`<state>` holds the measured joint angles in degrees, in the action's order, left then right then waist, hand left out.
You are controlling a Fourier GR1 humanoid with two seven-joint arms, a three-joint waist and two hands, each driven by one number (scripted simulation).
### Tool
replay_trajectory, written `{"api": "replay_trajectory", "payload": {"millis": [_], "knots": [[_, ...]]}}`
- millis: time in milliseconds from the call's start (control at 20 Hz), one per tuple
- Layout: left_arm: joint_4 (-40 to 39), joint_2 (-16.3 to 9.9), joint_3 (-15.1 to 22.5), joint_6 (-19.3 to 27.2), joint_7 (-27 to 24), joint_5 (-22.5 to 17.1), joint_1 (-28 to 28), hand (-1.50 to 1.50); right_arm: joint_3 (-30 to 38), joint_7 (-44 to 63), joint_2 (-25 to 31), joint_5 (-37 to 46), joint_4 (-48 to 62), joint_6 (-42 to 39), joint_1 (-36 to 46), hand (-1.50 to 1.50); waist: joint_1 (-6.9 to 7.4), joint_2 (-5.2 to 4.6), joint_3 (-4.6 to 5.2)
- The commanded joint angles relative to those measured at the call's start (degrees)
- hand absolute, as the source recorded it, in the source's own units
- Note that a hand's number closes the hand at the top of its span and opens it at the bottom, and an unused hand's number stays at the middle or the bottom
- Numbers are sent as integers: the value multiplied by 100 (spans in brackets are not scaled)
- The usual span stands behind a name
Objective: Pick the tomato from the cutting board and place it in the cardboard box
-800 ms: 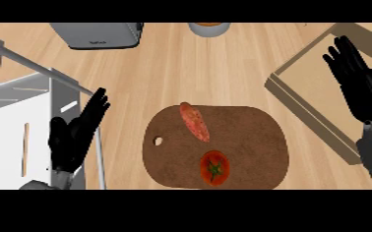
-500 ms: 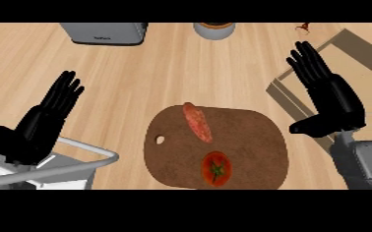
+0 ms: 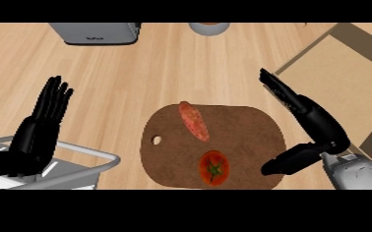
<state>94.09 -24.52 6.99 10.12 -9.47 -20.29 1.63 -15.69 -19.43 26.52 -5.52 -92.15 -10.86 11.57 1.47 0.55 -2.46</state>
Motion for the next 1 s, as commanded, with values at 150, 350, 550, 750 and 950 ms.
{"api": "replay_trajectory", "payload": {"millis": [150,350,550,750,950], "knots": [[-887,-707,-532,380,497,1261,354,0,-267,-1362,117,881,-4,124,-176,-150,-155,-157,188],[-705,-379,-814,164,566,1632,536,0,-406,-1254,885,1944,-62,237,10,-150,-126,-121,216],[-673,-154,-1005,-67,689,1989,416,0,-740,-1016,1123,2594,-71,210,194,-150,-94,-147,226],[-738,-7,-1088,-118,558,2099,498,0,-1089,-627,1413,3183,-196,29,272,-150,-127,-136,244],[-741,-3,-1187,-258,614,2198,376,0,-1423,-168,1409,3648,-213,-144,462,-150,-105,-163,240]]}}
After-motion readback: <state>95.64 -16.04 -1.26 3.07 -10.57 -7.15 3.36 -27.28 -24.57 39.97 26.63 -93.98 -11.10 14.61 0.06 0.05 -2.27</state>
